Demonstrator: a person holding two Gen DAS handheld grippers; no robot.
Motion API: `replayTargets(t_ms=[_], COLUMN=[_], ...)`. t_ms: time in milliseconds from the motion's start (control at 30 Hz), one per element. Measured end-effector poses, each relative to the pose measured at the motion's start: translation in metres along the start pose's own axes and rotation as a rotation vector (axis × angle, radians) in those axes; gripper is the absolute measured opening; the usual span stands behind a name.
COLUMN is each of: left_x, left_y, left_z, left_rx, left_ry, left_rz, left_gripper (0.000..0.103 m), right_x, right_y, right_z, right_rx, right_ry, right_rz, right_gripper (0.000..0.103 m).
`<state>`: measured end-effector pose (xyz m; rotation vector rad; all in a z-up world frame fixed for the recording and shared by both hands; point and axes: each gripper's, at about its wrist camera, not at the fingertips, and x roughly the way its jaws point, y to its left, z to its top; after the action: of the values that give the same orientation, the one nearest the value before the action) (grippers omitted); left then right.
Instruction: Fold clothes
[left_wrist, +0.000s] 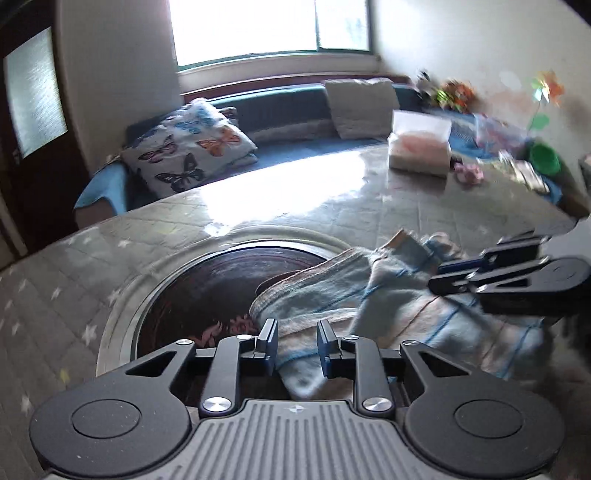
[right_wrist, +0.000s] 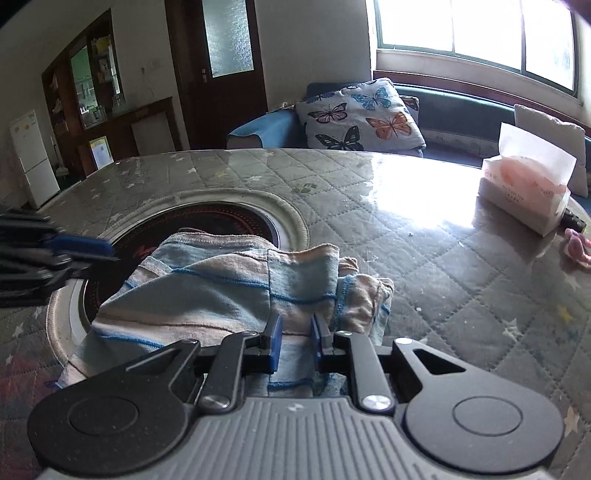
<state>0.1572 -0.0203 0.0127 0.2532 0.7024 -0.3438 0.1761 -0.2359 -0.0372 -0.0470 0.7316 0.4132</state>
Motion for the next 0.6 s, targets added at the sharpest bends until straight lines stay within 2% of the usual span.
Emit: replayTargets(t_ms=[167, 333, 367, 600], left_x=[0.026, 0.031, 0.029, 0.030], left_y=[-0.001, 0.003, 0.002, -0.012], left_z=[-0.002, -0.002, -0.002, 0.006], left_rx=[0.066, 0.075, 0.088, 0.232], left_ry=[0.046, 0.026, 0.019, 0.018], left_rz=[-0.021, -0.069, -0.086, -0.165], left_gripper=[0.028, 0.030, 0.035, 0.037], right_x=[-0.002, -0.002, -0.002, -0.002], right_y=[-0.003, -0.002, -0.002, -0.002], right_z=[0.001, 0.002, 0.002, 0.002], right_rx=[0.004, -0.003, -0.004, -0.012], right_ry=[-0.001, 0.001, 0.002, 0.006], right_rz=[0.009, 0.011, 0.012, 0.017], right_gripper=[0.016, 0.016, 0.016, 0.017])
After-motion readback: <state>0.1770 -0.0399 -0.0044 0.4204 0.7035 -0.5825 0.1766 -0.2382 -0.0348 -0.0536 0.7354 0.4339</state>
